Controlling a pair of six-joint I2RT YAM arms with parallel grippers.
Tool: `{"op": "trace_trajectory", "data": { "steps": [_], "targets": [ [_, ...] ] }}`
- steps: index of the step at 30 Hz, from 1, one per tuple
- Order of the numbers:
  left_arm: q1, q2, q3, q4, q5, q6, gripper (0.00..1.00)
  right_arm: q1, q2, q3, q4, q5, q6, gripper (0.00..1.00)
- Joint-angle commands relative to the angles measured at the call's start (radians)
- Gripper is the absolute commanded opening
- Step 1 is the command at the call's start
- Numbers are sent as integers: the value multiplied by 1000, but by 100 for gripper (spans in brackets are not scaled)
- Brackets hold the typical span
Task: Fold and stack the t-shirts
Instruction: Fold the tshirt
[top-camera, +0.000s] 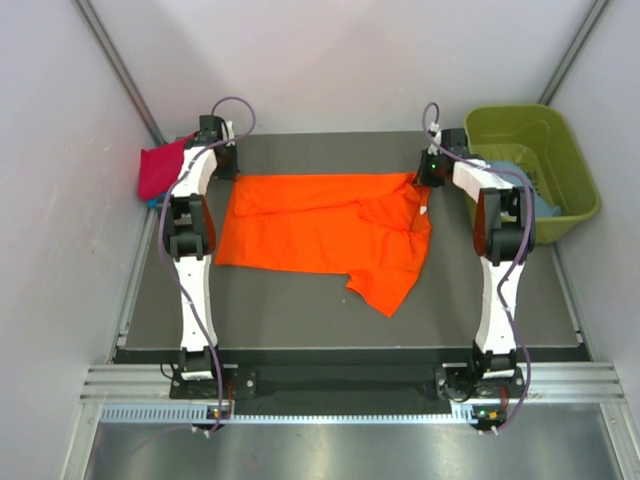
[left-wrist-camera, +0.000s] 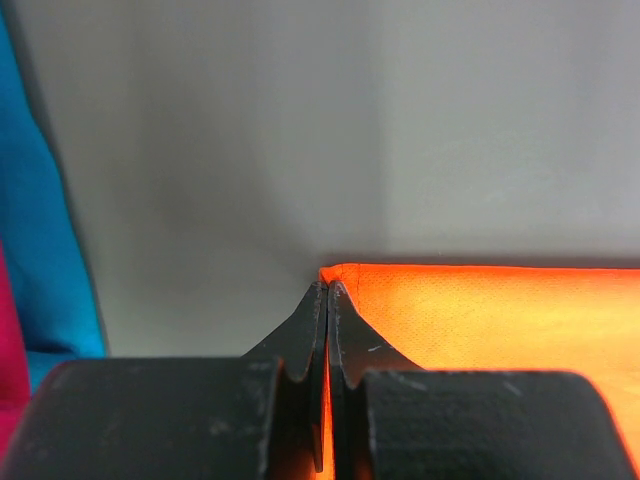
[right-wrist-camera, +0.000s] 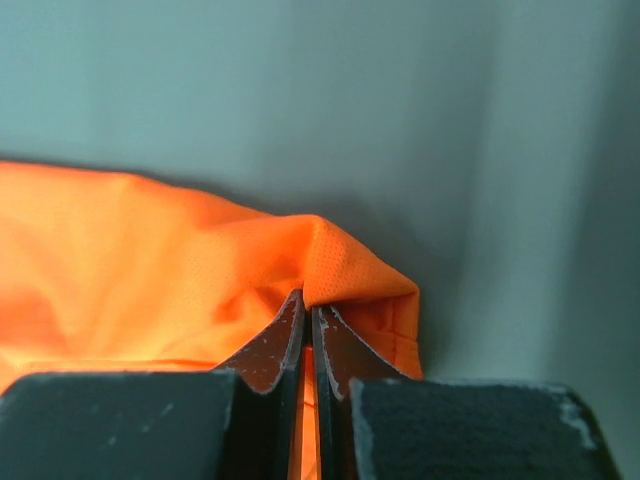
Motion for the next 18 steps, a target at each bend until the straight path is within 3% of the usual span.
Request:
{"op": "trace_trajectory", "data": {
  "steps": [1,8,10,12,18],
  "targets": [
    [1,6,51,48,-19,8,0,29,-109,-40,-3,-36,31,0],
    [0,0,51,45,-5,-2,0,40,-174,-108,-13,-44,47,0],
    [0,1,52,45,-5,-4,0,41,-186,-134,-17,-29,36,9],
    [0,-2,52,43,0,-4,0,43,-197,-148,-20,-3,31,30],
    [3,-7,46,37,7,-7,0,26,-181,-100,-26,30,7,45]
  ]
}}
